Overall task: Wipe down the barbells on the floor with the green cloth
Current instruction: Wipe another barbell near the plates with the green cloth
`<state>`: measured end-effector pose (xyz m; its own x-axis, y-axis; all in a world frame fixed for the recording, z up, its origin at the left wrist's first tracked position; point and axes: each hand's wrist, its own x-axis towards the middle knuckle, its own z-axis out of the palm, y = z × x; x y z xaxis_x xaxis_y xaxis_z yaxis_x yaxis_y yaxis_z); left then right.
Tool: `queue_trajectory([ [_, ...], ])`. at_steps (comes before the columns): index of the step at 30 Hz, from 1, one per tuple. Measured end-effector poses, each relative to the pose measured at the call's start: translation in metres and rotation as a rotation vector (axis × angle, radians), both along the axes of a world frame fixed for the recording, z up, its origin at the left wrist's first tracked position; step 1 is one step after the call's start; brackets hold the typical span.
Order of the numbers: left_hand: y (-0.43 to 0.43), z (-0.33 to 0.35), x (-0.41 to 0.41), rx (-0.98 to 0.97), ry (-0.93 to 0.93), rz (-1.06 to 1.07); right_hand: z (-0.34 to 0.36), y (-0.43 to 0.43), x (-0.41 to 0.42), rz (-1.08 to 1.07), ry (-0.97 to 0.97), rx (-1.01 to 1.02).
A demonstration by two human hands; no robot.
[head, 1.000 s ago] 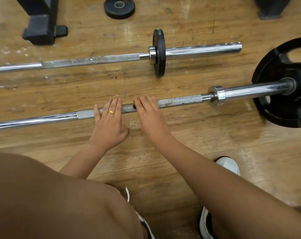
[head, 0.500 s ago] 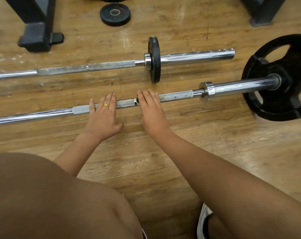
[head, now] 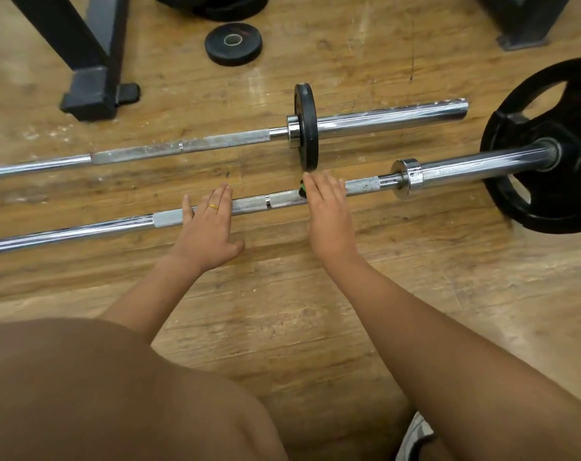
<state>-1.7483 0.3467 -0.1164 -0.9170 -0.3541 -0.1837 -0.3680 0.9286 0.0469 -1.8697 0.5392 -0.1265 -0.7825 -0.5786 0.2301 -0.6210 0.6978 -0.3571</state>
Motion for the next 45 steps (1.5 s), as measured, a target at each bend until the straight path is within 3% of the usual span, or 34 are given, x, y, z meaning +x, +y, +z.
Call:
queue_trajectory([
  [8,0.001,-0.002,0.000,-0.002,0.013,0.002,0.000,-0.011,0.004,0.194,-0.007,0.083],
  [15,-0.022,0.008,0.021,0.056,-0.031,-0.090,0.001,-0.023,0.012,-0.077,-0.123,-0.048],
  [22,-0.053,0.020,0.097,-0.013,-0.175,0.108,0.001,-0.033,0.026,-0.177,-0.144,-0.117],
  [35,-0.077,-0.006,0.114,0.045,-0.040,-0.044,0.000,0.001,0.018,0.168,-0.057,0.031],
  [42,-0.093,-0.009,0.121,-0.117,0.008,-0.096,-0.009,-0.032,0.038,0.031,-0.016,-0.121],
  [45,-0.094,-0.012,0.113,-0.202,0.049,-0.055,-0.009,-0.038,0.043,-0.063,-0.105,-0.258],
])
